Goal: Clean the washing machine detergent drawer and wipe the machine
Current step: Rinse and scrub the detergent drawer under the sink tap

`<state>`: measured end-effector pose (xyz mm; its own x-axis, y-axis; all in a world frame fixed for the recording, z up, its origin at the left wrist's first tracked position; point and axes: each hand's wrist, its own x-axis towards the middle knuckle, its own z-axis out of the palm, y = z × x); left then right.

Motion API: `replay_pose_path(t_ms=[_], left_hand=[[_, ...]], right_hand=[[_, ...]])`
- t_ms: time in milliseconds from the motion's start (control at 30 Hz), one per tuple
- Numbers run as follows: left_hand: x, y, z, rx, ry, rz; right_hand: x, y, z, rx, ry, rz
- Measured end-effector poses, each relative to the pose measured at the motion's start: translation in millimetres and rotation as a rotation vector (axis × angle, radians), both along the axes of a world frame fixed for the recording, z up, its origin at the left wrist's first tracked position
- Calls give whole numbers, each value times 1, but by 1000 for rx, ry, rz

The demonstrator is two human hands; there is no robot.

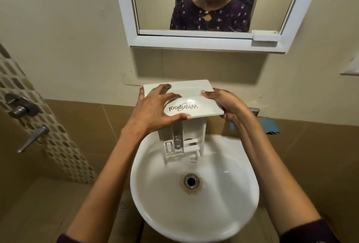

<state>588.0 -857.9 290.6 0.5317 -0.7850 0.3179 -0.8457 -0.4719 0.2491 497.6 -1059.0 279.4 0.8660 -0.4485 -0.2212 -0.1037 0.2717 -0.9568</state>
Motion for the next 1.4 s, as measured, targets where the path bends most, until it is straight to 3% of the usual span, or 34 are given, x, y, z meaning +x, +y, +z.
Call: replay_pose_path(t_ms=[100,233,367,567,833,1400], left_hand=[[2,-2,1,53,-97,-11],[4,-3,-25,19,57,-92],[0,4,-25,-106,65,-71],[7,-4,-39,111,160,-53],[12,-3,-32,-3,109,-74],[5,-2,-43,-47,198,-10]], right_hand=[[8,3,-2,-13,23,-19],[17,13,-26,-126,147,-17],[20,11,-29,-121,73,-23],[27,18,-50,-143,193,-6],[31,12,-42,-127,137,-17],[30,20,-45,-160,207,1]])
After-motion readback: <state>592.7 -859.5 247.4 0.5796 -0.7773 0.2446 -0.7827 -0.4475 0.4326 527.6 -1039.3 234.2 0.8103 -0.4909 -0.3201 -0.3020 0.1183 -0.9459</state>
